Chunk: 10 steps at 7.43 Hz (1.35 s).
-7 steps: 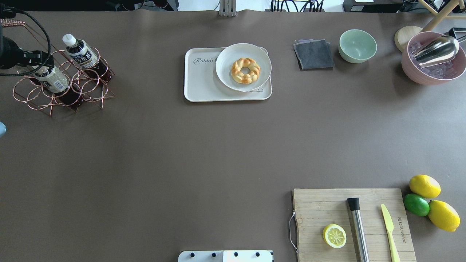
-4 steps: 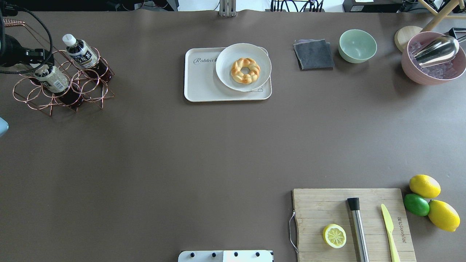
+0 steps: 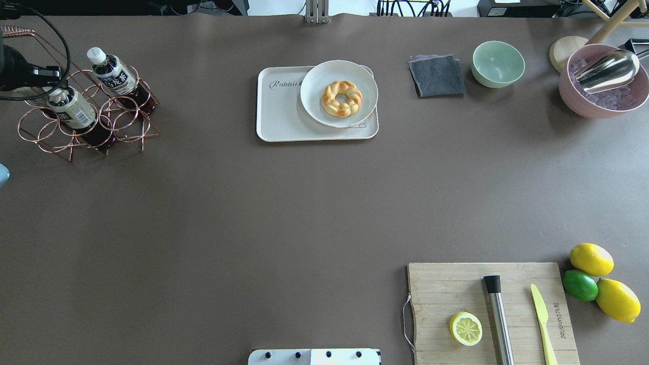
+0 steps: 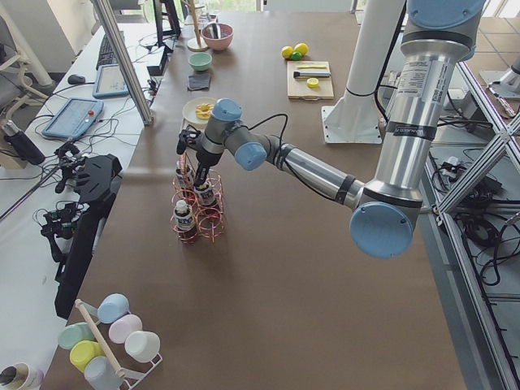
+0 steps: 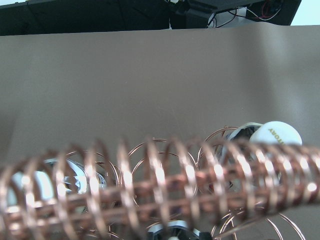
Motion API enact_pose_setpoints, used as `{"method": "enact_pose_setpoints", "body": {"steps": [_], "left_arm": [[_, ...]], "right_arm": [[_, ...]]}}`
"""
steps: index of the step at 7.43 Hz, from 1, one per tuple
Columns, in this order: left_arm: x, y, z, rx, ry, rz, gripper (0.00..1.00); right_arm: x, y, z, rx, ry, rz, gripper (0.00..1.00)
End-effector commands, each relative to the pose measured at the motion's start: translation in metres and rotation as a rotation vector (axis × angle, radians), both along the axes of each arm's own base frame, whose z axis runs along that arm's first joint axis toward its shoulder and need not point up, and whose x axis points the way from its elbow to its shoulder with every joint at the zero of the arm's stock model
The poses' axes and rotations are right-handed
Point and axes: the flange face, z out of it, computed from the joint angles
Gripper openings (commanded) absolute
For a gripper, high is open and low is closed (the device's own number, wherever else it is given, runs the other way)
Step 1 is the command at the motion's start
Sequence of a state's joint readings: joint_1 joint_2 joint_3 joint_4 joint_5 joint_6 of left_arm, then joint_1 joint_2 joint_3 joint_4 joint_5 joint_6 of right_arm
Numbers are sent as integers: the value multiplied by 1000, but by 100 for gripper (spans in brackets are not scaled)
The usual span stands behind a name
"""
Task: Place tea on tray
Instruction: 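Reach the left gripper down to a tea bottle in the copper rack, then close the left gripper on the bottle and lift it from the rack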
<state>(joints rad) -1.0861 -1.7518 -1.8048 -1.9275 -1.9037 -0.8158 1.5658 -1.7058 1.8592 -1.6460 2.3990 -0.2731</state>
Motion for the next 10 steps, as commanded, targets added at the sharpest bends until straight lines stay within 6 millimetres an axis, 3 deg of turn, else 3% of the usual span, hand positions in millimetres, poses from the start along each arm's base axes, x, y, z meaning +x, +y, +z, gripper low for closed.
{"method": "enact_pose_setpoints", "body": {"steps": [1,3,6,7,9,10], "left_arm": [[-12,3,-13,-8,-8,-4,0],[-34,13,-43,-28,-16,-28,0],[-93,39,-104,-61,-11,-40,0],[-95,50,-125,-68,2,-29,0],[-86,52,-196,-81,41,-3,0],[-63,53,-234,-81,55,24,0]], "right_arm": [[-5,-1,-1,-1,0,-8,100],[-7,-1,0,-3,0,-13,100],[-11,-1,0,-3,0,-21,100],[-11,-1,0,-3,0,-23,100],[-12,-1,0,-3,0,-24,100],[-13,-1,-1,-2,0,-26,100]]}}
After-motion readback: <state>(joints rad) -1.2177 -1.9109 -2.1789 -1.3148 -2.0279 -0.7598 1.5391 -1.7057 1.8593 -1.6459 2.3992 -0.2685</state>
